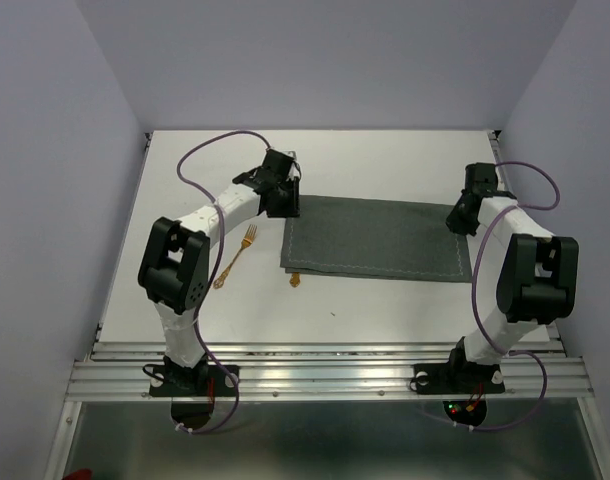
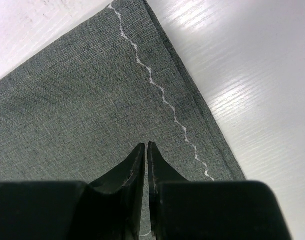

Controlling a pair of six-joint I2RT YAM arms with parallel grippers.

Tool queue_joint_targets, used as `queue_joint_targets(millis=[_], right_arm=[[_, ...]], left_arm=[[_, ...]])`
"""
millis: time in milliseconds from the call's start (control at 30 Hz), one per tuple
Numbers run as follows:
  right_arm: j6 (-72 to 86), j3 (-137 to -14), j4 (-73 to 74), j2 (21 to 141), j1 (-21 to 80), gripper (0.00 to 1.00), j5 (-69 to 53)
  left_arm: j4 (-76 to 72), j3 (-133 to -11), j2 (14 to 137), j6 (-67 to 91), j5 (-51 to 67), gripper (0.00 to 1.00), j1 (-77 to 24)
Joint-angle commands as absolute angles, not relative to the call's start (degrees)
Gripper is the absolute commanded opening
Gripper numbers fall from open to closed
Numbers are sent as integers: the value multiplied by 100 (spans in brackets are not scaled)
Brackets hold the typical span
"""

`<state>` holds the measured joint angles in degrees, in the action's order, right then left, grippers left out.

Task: Fold the napkin into a case and place the utensils inside
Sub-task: Move the knife to the center of the board.

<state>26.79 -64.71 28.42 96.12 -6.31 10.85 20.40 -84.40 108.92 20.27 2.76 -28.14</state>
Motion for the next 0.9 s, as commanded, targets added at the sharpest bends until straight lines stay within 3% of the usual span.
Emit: queue_joint_targets(millis=[0,167,567,867], right_arm=[[2628,-6346,2637,9369,-659,11,924],[2812,-6021,2303,9053,-581,8,133],[3102,-5221,2119,8674,-299,8,-184],[3287,-5133,2347,9316,-429,9,1300]], left_arm=[[2066,-7815,9986,1907,-130,47,-2830],[2083,-7392,9871,2048,-299,47,-2830],[1969,-7066,9668,2145,-193,46,-2830],[1881,-6952,9440,2074,-220,50,-2830]])
